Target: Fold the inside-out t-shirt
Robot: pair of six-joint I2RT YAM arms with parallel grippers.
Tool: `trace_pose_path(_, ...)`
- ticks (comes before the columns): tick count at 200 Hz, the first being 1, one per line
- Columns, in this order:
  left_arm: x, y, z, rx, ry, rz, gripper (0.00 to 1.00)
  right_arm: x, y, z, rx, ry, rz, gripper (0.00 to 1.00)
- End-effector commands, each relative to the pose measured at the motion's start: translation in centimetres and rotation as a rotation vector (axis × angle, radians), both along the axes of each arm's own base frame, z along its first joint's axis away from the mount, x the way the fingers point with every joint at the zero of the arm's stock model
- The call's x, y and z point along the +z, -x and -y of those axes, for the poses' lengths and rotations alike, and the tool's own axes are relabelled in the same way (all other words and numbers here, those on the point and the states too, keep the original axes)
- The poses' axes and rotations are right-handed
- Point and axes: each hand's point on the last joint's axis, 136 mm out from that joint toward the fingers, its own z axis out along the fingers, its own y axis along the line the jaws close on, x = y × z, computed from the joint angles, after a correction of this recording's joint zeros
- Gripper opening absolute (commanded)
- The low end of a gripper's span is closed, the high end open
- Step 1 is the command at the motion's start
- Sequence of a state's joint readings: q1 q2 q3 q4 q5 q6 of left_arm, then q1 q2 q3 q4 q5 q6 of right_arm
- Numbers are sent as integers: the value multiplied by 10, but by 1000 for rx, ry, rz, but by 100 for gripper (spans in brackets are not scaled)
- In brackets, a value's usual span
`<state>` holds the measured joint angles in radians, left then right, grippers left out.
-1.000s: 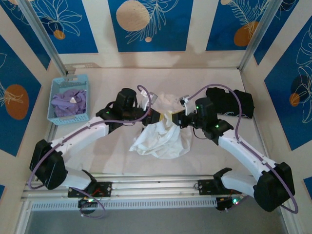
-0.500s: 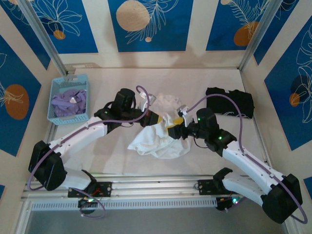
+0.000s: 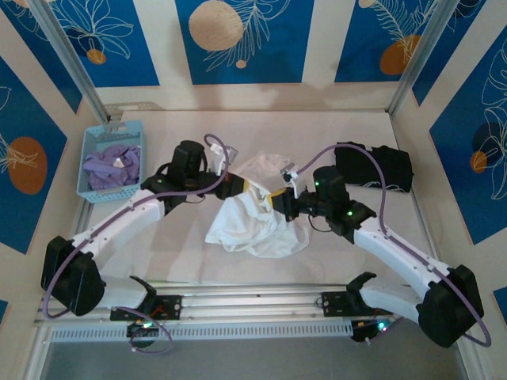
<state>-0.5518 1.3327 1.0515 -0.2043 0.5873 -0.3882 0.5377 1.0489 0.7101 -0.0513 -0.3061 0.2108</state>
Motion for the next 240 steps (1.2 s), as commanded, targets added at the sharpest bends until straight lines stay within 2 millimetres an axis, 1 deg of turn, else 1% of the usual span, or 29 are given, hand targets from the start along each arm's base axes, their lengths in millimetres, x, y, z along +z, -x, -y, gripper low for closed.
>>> trace_pose_path(1, -13, -27, -30, 173, -146, 63, 0, 39, 32, -16, 194, -177, -80, 0)
trace_pose_path(13, -19, -36, -38, 220, -201, 79, 4, 45, 33, -20, 215, -230, -119, 0)
trace_pose_path(17, -20, -37, -39, 231, -216, 82, 7, 47, 32, -21, 216, -245, -130, 0)
trace_pose_path(26, -23, -40, -43, 252, -252, 88, 20, 51, 29, -24, 213, -274, -147, 0)
trace_pose_path(38, -25, -39, -50, 281, -302, 105, 33, 52, 22, -25, 189, -300, -173, 0)
trace_pose_path(46, -25, -36, -55, 304, -342, 123, 40, 50, 16, -25, 167, -312, -195, 0)
trace_pose_path(56, -25, -30, -62, 335, -388, 144, 47, 49, 10, -24, 147, -325, -217, 0)
trace_pose_path(77, -25, -11, -74, 383, -439, 170, 55, 44, -1, -22, 110, -342, -254, 0)
trace_pose_path(98, -25, 12, -79, 391, -471, 189, 58, 40, -7, -19, 96, -349, -274, 0)
trace_pose_path(115, -25, 29, -72, 343, -443, 188, 58, 40, -11, -17, 89, -356, -284, 0)
trace_pose_path(128, -22, 40, -57, 268, -380, 183, 56, 41, -13, -15, 84, -358, -291, 0)
trace_pose_path(129, -22, 43, -54, 247, -366, 177, 56, 41, -14, -14, 84, -358, -291, 0)
trace_pose_path(133, -20, 46, -48, 222, -341, 180, 54, 40, -14, -14, 82, -357, -296, 0)
trace_pose_path(152, -12, 68, -10, 26, -180, 147, 43, 41, -15, -11, 84, -356, -300, 0)
trace_pose_path(165, -9, 76, 8, -62, -117, 124, 38, 41, -16, -10, 80, -352, -304, 0)
trace_pose_path(180, -8, 76, 22, -106, -74, 102, 35, 40, -16, -9, 76, -349, -310, 0)
trace_pose_path(191, -14, 71, 27, -105, -77, 93, 35, 40, -15, -8, 72, -348, -310, 0)
trace_pose_path(216, -28, 50, 25, -43, -163, 105, 35, 40, -15, -7, 67, -346, -309, 0)
trace_pose_path(240, -37, 38, 26, -33, -200, 103, 40, 41, -15, -5, 64, -347, -306, 0)
